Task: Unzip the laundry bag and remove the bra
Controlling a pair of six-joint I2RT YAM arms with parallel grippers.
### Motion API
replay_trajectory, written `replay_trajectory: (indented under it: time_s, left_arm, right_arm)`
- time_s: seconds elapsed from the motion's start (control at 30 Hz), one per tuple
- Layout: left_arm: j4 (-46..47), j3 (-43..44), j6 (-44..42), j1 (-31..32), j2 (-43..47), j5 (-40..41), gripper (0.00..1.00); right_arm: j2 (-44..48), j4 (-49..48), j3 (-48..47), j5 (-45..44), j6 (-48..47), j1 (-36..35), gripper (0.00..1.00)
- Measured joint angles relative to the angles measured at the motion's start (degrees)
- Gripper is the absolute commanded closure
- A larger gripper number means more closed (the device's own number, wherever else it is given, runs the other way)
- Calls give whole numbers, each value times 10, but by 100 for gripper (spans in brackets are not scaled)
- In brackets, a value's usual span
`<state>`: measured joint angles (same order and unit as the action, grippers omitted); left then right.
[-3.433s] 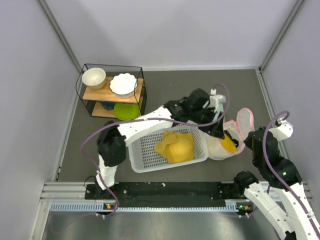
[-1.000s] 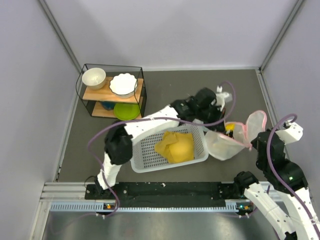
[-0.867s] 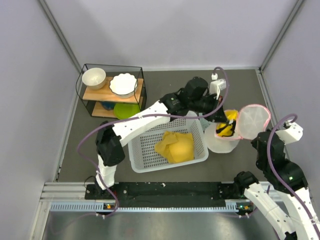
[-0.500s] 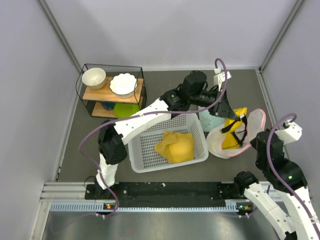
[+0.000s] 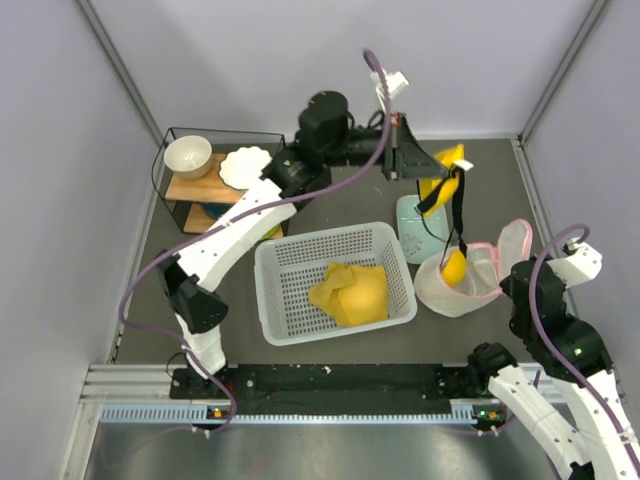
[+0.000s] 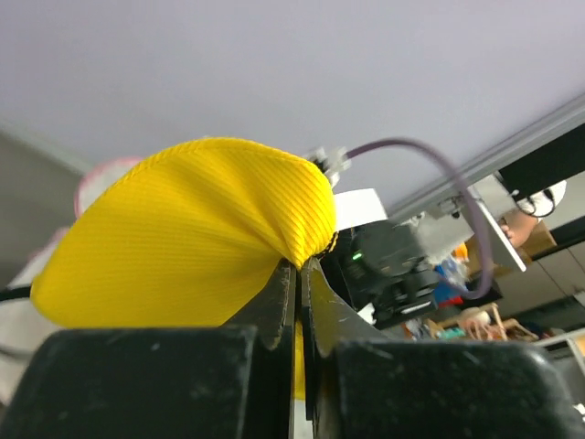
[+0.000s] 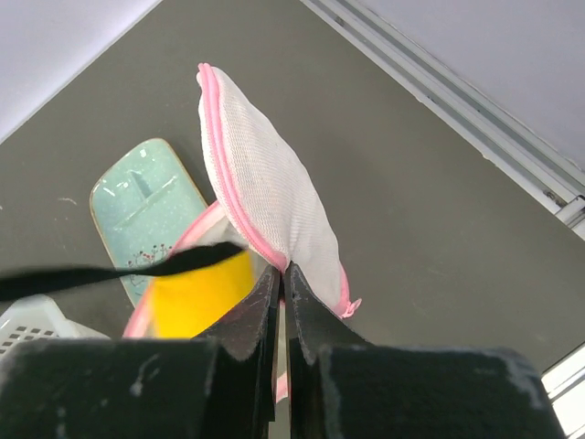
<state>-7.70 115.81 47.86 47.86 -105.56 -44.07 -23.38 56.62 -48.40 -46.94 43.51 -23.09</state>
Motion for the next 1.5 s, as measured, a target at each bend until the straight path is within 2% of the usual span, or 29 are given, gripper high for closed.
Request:
replay_trajectory:
  time_s: [0.1, 0.27, 0.4, 0.57, 0.87, 1.1, 1.33, 1.5]
  left_arm:
    - [-1, 60, 1, -16, 17, -1, 100]
    - [14, 258, 38, -42, -15, -18, 100]
    - [46, 264, 55, -68, 16, -7, 100]
    - [21, 244, 28, -89, 57, 20, 100]
    - [-74, 33, -85, -131, 235, 70, 100]
    - [-101, -201, -136, -132, 364, 99, 100]
    - [-141, -396, -150, -134, 382, 144, 100]
    - [-151, -479, -150, -142, 393, 165, 100]
  right_arm:
    - [0, 0, 0, 0, 0, 0, 100]
    - [0, -2, 0, 2, 0, 0, 100]
    - [0, -5, 0, 5, 0, 0, 100]
    - [1, -5, 0, 10, 0, 0, 100]
    - [1, -9, 0, 19, 0, 0, 100]
    - [1, -14, 8, 21, 0, 0, 100]
    - [1, -15, 7, 16, -13, 0, 100]
    - [0, -14, -2, 10, -24, 0, 100]
